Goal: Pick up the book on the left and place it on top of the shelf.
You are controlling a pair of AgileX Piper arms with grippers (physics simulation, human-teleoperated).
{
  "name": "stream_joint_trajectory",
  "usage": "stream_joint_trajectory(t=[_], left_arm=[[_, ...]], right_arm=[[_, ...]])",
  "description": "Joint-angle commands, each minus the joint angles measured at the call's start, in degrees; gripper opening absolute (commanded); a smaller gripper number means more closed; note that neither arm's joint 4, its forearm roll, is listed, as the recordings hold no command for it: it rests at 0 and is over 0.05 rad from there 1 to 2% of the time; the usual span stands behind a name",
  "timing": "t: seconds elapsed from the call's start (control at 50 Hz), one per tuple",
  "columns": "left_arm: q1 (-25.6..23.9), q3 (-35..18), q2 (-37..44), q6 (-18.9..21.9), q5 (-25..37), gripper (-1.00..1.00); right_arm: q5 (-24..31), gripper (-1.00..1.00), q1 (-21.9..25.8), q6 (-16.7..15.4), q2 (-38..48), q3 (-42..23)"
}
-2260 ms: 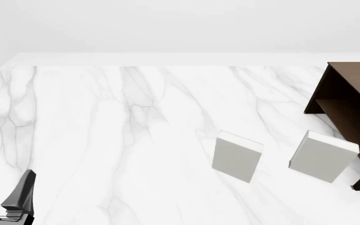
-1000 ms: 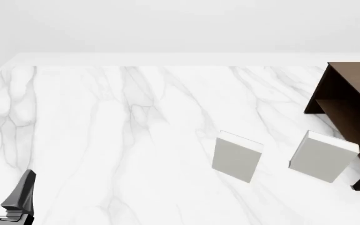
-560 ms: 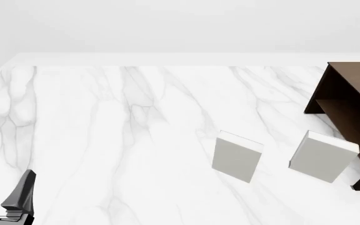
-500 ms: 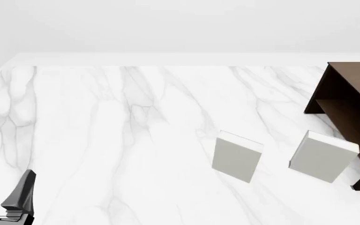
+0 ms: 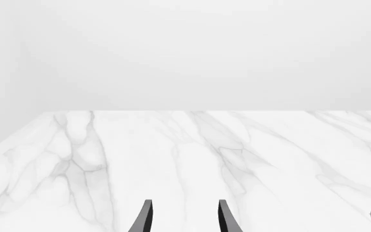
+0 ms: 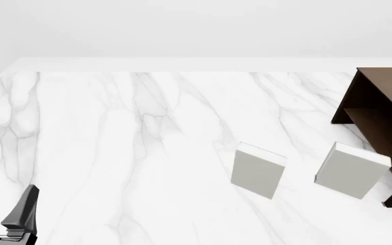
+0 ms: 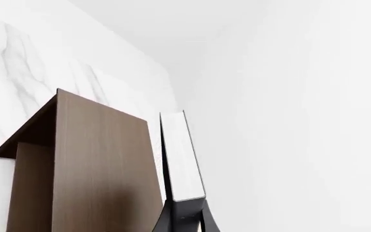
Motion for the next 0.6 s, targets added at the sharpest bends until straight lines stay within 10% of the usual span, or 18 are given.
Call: stream_joint_trajectory(t=[0.02,0.6], left_arm=[[0.0,0.0,0.0,0.0,0.0,1.0],[0.0,0.0,0.0,0.0,0.0,1.0]], right_arm=[[-1.11,-1.0,-0.59,0.34,0.46,-0.4],[-3.2,-1.0,-1.38,-0.82,2.33,1.53]])
